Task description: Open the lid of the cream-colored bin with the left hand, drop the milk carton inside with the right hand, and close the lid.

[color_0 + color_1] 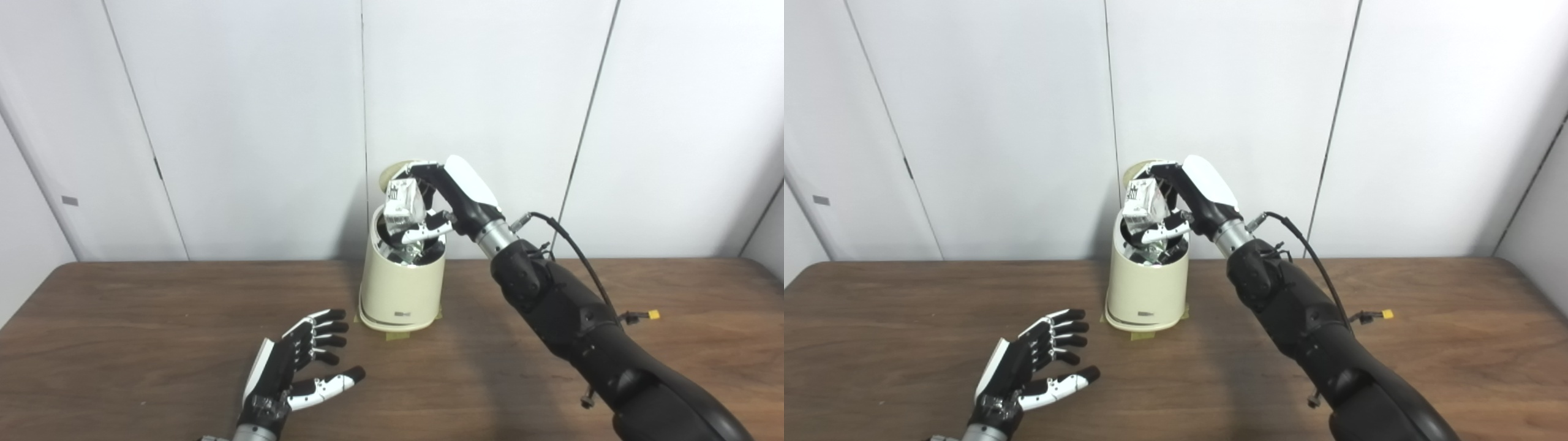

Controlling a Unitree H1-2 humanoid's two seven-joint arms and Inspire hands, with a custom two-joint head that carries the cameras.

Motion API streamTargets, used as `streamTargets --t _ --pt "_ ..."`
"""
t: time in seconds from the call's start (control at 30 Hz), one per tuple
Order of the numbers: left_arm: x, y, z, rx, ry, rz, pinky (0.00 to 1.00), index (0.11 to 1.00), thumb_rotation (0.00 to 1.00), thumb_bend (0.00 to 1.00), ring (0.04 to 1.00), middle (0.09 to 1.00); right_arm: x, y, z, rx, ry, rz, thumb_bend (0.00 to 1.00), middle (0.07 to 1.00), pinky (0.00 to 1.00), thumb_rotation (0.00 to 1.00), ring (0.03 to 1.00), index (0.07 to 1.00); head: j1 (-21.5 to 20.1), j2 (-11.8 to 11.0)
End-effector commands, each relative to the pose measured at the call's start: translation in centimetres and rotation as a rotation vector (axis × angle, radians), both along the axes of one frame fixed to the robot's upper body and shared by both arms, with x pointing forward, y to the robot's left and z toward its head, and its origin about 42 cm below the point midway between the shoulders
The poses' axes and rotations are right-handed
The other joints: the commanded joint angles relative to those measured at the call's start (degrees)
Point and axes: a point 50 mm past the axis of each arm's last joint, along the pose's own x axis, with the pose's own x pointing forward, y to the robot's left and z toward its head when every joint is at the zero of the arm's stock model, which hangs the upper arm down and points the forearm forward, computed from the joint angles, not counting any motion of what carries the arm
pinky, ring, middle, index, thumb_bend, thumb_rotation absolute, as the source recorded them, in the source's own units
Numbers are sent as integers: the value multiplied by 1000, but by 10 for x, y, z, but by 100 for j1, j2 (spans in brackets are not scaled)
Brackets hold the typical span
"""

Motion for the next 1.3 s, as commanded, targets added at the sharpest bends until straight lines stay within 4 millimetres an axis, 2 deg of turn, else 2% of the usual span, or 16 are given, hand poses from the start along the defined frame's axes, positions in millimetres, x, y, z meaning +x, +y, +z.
streamTargets --t 0.0,0.37,0.6,0.63,0.7,0.73,0.77,0.8,0.83,0.87,1.1,1.27 --pt "2 1 12 0 -53 -5 584 772 69 732 696 744 4 -1 32 34 -79 25 515 480 322 0 393 525 3 8" --pt "4 -3 13 2 -55 -6 585 773 73 733 695 744 1 -1 23 -30 -23 70 518 473 336 0 407 517 36 34" --pt "6 -5 13 7 -58 -5 587 770 93 737 694 743 -1 -3 20 -90 18 113 521 502 422 0 451 489 69 54" --pt "6 -6 13 9 -59 -6 586 769 93 737 692 741 -1 -3 20 -99 16 114 526 504 436 0 512 486 67 53" --pt "7 -6 13 8 -60 -8 584 767 87 737 689 737 -1 -2 20 -121 17 119 528 504 452 0 554 488 62 50" --pt "7 -6 13 7 -60 -9 584 766 83 737 688 736 -1 -2 20 -128 21 122 524 591 467 77 578 493 63 51" --pt "7 -6 13 6 -60 -9 584 765 79 737 688 734 -1 -2 21 -132 26 124 523 626 472 104 588 495 67 50" --pt "7 -6 13 5 -60 -9 584 764 79 738 689 734 0 -2 21 -135 29 126 700 648 477 79 598 572 67 50" --pt "8 -6 13 5 -61 -9 585 763 81 739 691 733 0 -2 21 -140 34 128 811 666 483 67 607 624 67 52" --pt "8 -6 13 6 -61 -8 585 762 81 739 689 732 0 -2 21 -147 40 130 849 679 491 73 618 647 65 45" --pt "8 -6 12 12 -61 -5 579 759 89 747 682 728 0 -2 22 -150 65 142 904 727 534 75 671 716 58 41" --pt "8 -5 13 11 -59 -8 577 758 84 745 683 728 0 -3 22 -161 82 131 920 753 606 89 718 745 48 40"
